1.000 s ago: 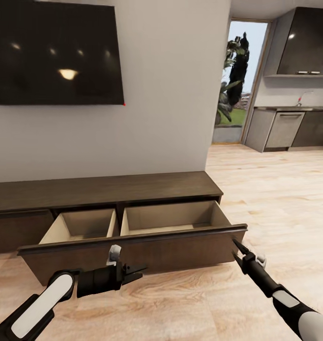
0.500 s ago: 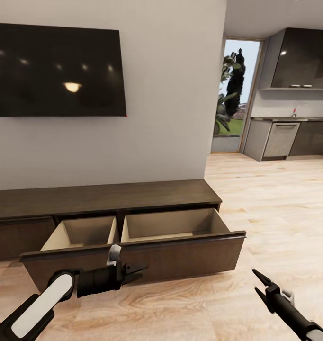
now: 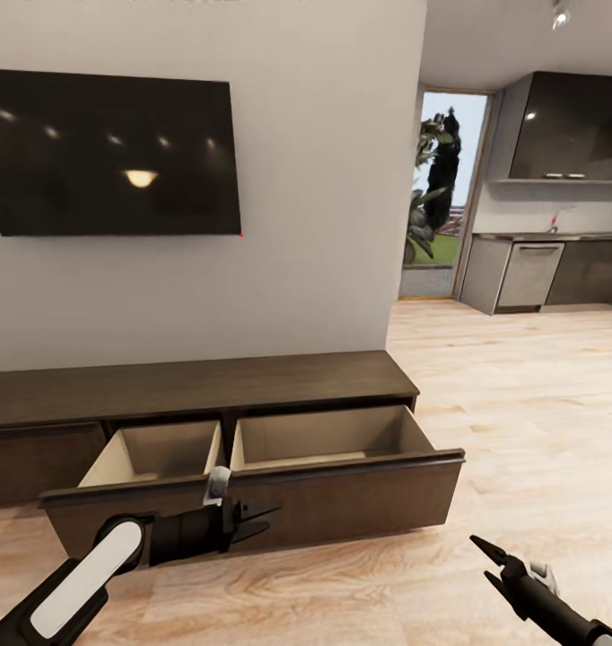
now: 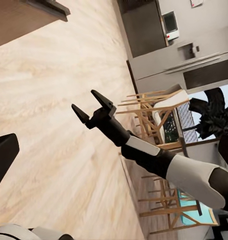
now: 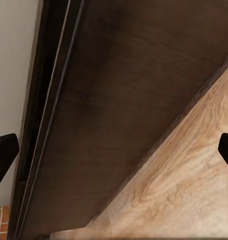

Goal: Place each of the two pumpkins and all three candles from the living room inside a cabinet in the living room (use any cabinet), then make sure every cabinet is closed, and position the cauldron so it is next to a table in the living room.

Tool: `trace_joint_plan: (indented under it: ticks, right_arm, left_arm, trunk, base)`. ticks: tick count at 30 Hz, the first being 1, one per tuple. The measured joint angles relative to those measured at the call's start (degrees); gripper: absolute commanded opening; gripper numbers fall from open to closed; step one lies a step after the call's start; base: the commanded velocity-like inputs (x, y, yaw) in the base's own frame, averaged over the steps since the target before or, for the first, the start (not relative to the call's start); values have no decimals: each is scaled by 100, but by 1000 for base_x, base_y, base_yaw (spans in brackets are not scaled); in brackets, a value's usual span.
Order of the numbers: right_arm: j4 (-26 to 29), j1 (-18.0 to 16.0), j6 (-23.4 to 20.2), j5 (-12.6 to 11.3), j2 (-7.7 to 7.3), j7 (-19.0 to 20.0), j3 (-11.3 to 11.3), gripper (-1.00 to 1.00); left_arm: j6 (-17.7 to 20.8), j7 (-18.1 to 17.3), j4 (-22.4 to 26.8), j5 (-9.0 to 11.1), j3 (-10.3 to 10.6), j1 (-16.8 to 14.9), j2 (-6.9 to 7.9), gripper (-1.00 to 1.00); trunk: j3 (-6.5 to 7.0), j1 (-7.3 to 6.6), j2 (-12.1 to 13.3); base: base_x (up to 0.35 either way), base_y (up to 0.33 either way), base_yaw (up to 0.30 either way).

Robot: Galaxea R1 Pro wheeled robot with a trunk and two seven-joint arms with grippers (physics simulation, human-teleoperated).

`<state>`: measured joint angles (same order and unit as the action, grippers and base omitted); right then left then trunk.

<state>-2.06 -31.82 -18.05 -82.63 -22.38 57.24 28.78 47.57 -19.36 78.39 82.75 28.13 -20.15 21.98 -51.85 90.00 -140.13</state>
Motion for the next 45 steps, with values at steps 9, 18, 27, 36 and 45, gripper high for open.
trace_joint_plan:
  ticks: [9,18,27,36,45]
  right_arm:
    - [-3,0,15,77,-5,-33,2,100]
    - [4,0,252,307,4,-343,4,100]
    - [5,2,388,317,3,-409,8,100]
    - [3,2,398,320,3,-410,8,100]
    - [-14,3,557,318,3,-412,7,100]
  left_arm:
    - [0,3,-58,-3,0,-4,-36,100]
    - [11,4,-59,-359,-6,-4,-63,100]
    - [8,11,-61,-442,-7,-4,-129,100]
    - [0,11,-61,-455,-6,-3,-138,100]
    - [0,12,-61,-454,2,-3,-183,100]
  trunk:
    - [162,-198,361]
    - [323,-395,722]
    - [454,-550,1004]
    - [485,-550,1004]
    - [518,-548,1004]
  base:
    - [0,0,0]
    - [0,0,0]
    - [0,0,-60]
    - [-2,0,-252]
    - [-196,50,-272]
